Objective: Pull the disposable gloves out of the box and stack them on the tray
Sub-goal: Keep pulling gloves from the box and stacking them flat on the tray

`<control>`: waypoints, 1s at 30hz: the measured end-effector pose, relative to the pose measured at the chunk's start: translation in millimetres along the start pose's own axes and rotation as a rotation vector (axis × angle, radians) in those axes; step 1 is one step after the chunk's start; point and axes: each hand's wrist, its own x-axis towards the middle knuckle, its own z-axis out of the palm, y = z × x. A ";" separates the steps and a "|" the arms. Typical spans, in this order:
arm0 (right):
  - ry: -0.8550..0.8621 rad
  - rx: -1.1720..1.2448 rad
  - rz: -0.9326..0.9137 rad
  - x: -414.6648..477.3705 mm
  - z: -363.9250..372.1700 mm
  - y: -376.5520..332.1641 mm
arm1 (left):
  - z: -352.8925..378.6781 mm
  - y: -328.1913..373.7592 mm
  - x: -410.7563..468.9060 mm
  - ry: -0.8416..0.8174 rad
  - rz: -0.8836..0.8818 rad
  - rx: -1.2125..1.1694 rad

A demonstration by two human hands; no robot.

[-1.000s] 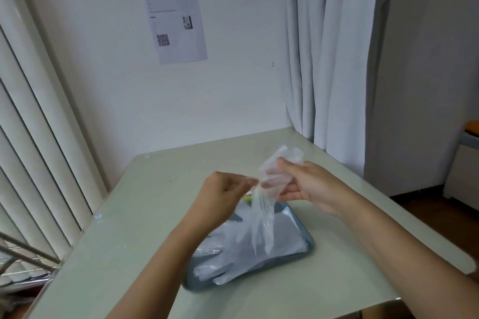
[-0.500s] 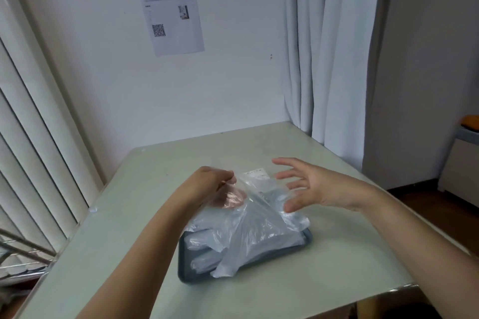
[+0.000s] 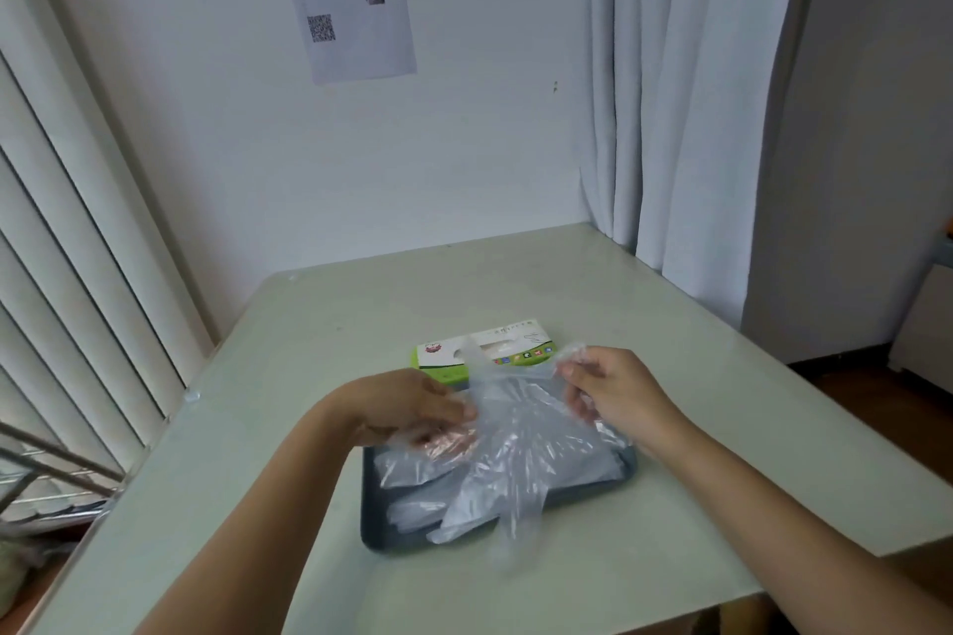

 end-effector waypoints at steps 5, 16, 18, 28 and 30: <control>0.000 -0.038 0.094 10.7 0.0 12.4 | -20.8 -26.7 8.6 0.184 -0.062 -0.078; -0.066 -0.180 0.109 17.1 13.1 17.1 | -47.0 -28.7 18.1 0.291 -0.113 -0.288; -0.071 -0.095 0.147 17.3 13.3 15.4 | -48.8 -30.3 19.8 0.274 -0.108 -0.356; -0.047 0.033 0.018 18.1 9.5 7.7 | -19.2 -46.0 20.4 -0.070 -0.002 -0.141; -0.044 0.045 0.011 18.2 10.1 9.6 | -18.1 -47.4 20.6 -0.098 0.029 -0.137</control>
